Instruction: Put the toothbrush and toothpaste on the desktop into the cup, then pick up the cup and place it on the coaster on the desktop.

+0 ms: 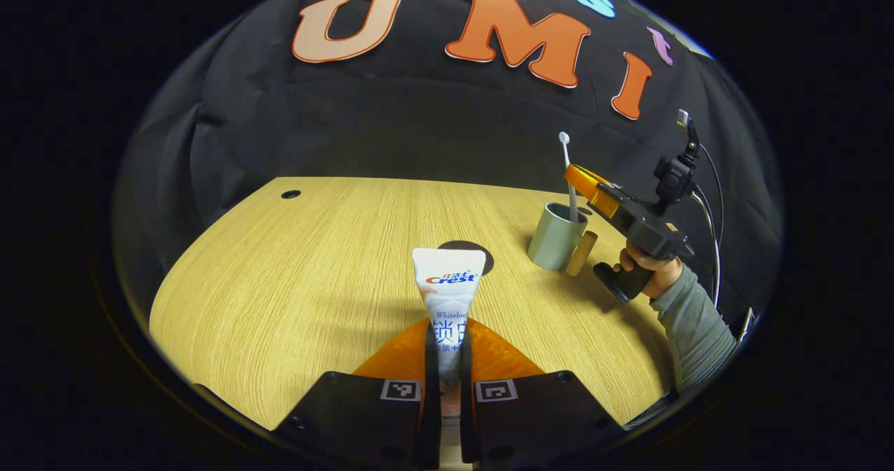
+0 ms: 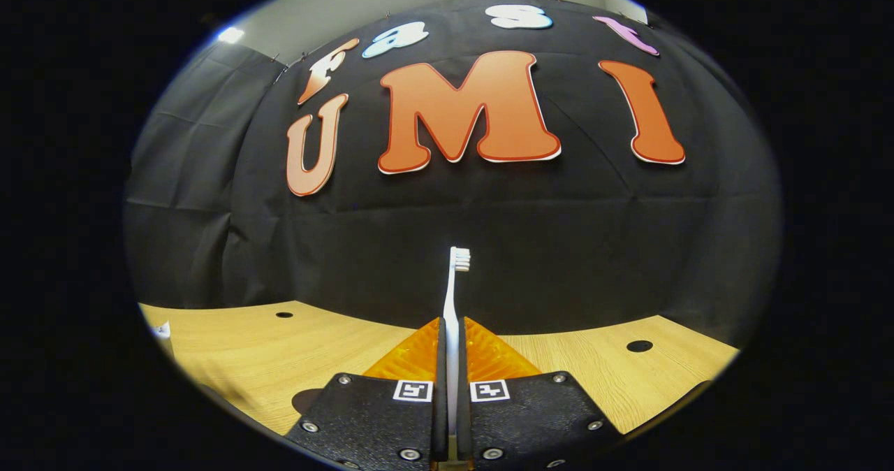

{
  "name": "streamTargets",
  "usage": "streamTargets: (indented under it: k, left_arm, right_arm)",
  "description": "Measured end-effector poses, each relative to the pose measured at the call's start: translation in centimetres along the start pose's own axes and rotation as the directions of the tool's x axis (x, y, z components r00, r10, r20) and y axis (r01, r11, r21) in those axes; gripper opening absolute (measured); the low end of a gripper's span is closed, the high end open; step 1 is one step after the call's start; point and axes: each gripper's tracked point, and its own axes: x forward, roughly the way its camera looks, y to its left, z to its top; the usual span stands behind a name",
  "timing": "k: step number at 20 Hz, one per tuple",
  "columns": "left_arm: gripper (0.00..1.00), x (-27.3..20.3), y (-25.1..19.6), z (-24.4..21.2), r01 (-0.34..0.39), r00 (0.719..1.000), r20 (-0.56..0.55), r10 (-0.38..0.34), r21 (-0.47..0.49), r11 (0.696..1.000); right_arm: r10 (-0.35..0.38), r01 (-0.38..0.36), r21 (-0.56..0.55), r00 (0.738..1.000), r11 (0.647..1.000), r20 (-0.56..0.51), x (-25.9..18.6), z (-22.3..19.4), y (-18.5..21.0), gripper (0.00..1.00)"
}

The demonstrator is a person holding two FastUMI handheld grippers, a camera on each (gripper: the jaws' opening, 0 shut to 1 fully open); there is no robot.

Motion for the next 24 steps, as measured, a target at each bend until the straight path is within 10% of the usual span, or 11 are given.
streamTargets:
  k: [24]
  left_arm:
    - [0.14, 5.5, -3.3, 4.5, 0.116, 0.991, 0.065, -0.12, 0.063, 0.991]
  right_arm:
    - [-0.029, 0.033, 0.034, 0.992, 0.999, -0.12, -6.1, -2.5, 0.2, 0.09]
